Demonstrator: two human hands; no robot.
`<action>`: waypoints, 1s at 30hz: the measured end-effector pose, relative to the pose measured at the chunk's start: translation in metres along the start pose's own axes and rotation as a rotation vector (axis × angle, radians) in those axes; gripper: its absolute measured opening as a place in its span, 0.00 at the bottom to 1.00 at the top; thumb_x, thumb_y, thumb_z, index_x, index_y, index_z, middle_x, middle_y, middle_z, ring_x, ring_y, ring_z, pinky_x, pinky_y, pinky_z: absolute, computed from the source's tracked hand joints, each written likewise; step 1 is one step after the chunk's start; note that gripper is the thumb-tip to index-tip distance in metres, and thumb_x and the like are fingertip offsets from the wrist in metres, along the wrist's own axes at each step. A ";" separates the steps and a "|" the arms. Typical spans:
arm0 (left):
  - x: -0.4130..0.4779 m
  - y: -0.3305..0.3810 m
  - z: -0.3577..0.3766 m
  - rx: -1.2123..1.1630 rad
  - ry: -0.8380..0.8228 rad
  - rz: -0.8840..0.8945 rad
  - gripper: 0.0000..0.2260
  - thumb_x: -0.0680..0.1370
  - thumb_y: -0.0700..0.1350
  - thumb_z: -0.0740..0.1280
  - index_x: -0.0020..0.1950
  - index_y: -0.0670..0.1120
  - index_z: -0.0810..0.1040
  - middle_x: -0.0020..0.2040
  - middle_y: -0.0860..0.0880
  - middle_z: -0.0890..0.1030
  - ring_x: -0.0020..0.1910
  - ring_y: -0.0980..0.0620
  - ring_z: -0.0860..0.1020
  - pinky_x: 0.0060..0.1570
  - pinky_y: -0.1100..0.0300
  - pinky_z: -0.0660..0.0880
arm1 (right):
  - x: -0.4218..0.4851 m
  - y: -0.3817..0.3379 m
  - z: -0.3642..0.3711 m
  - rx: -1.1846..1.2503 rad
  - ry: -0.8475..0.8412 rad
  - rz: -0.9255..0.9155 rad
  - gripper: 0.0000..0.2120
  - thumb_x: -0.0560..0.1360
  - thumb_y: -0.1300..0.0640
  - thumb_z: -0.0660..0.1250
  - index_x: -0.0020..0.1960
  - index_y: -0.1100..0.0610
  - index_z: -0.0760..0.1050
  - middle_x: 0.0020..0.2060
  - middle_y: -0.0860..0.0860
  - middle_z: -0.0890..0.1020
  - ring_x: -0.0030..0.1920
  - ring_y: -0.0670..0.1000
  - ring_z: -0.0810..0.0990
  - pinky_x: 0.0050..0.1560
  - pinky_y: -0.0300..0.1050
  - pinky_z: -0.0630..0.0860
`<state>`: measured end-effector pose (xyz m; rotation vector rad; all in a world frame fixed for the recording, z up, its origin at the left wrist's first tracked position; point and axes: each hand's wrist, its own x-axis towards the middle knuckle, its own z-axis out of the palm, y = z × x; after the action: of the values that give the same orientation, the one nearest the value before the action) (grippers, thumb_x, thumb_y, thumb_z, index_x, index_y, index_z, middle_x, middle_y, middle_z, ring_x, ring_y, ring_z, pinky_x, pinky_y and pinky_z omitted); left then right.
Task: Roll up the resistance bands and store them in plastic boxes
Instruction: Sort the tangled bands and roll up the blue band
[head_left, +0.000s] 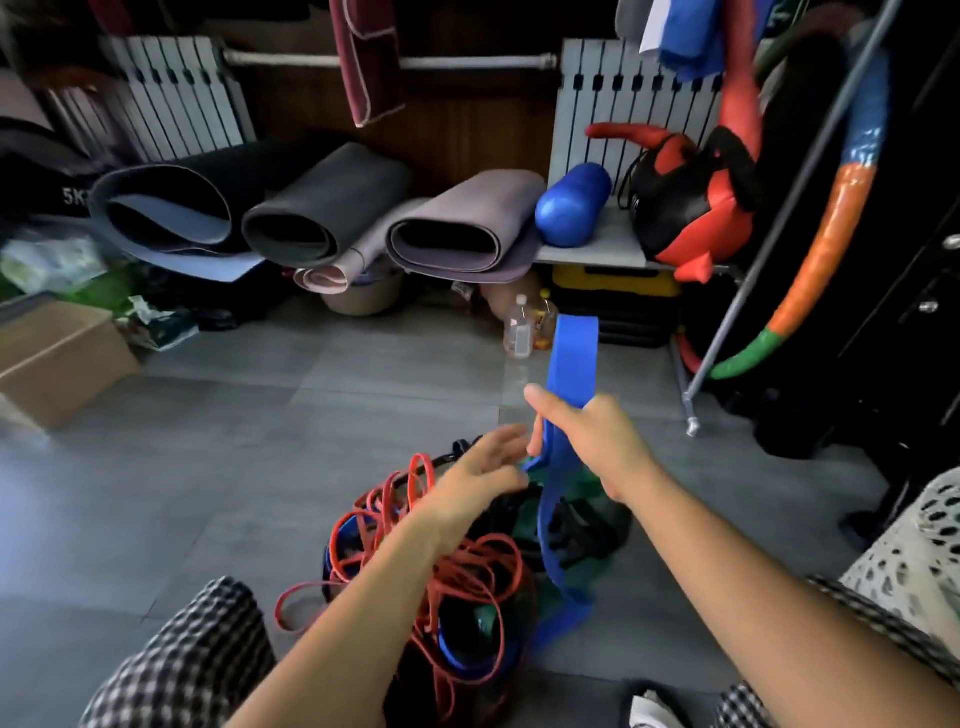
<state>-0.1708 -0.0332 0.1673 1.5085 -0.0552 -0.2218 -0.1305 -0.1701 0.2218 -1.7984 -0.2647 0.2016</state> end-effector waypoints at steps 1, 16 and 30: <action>-0.007 -0.010 0.009 0.054 -0.032 0.008 0.24 0.73 0.34 0.67 0.66 0.48 0.67 0.64 0.52 0.74 0.60 0.62 0.74 0.57 0.68 0.71 | -0.003 -0.012 -0.002 0.023 -0.004 -0.022 0.25 0.76 0.49 0.64 0.24 0.60 0.73 0.23 0.50 0.78 0.29 0.47 0.74 0.38 0.37 0.71; -0.016 0.045 0.082 -0.473 0.137 -0.081 0.10 0.80 0.41 0.58 0.41 0.40 0.73 0.29 0.46 0.77 0.29 0.49 0.77 0.30 0.59 0.75 | -0.062 0.061 -0.014 0.600 -0.325 0.228 0.23 0.66 0.35 0.61 0.41 0.51 0.84 0.38 0.51 0.83 0.37 0.46 0.82 0.36 0.35 0.77; -0.007 -0.023 0.037 0.155 -0.325 -0.175 0.14 0.72 0.54 0.68 0.55 0.51 0.73 0.50 0.58 0.79 0.48 0.64 0.77 0.52 0.67 0.72 | -0.016 0.012 -0.029 0.425 -0.008 0.064 0.17 0.75 0.52 0.64 0.30 0.59 0.71 0.20 0.50 0.75 0.24 0.48 0.74 0.35 0.41 0.75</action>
<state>-0.1866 -0.0690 0.1479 1.6198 -0.2041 -0.6138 -0.1370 -0.2049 0.2173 -1.3858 -0.1553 0.2874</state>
